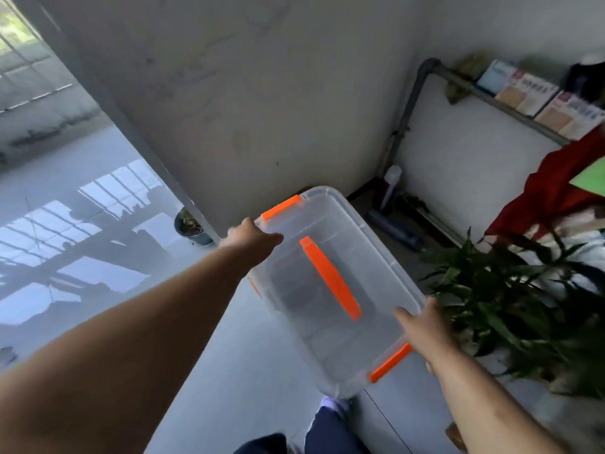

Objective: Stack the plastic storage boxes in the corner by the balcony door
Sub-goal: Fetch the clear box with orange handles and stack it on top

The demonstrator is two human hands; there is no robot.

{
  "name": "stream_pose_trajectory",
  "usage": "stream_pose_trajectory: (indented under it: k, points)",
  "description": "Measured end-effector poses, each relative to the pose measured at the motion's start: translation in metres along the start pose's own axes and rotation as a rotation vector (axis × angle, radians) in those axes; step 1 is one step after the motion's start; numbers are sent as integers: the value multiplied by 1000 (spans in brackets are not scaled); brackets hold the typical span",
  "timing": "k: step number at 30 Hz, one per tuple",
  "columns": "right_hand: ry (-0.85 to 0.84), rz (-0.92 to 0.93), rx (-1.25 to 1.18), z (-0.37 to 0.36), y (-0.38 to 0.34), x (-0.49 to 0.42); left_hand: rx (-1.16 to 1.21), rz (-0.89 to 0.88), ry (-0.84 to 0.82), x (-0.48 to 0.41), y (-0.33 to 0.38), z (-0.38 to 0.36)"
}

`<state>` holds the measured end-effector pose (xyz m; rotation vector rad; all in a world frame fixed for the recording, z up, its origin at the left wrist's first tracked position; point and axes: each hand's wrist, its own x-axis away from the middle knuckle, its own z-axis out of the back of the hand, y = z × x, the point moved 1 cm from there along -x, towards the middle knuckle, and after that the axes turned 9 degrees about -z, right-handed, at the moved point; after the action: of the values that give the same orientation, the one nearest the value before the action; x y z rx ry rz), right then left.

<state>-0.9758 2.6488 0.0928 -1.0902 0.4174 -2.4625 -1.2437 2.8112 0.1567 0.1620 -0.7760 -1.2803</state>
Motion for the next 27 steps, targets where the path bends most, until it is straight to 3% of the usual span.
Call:
stream_pose_trajectory:
  k: [4,15,27]
  points:
    - [13,-43,44,-7,-22,-30,-79,-33,-41,-54,27,-9]
    - [-14,-342,-128,-60,-29,-47,-269,-244,-215,-168,79,-52]
    - [-13,-466,-213,-106,-35,-42,-243,-369,-345,-221,64,-92]
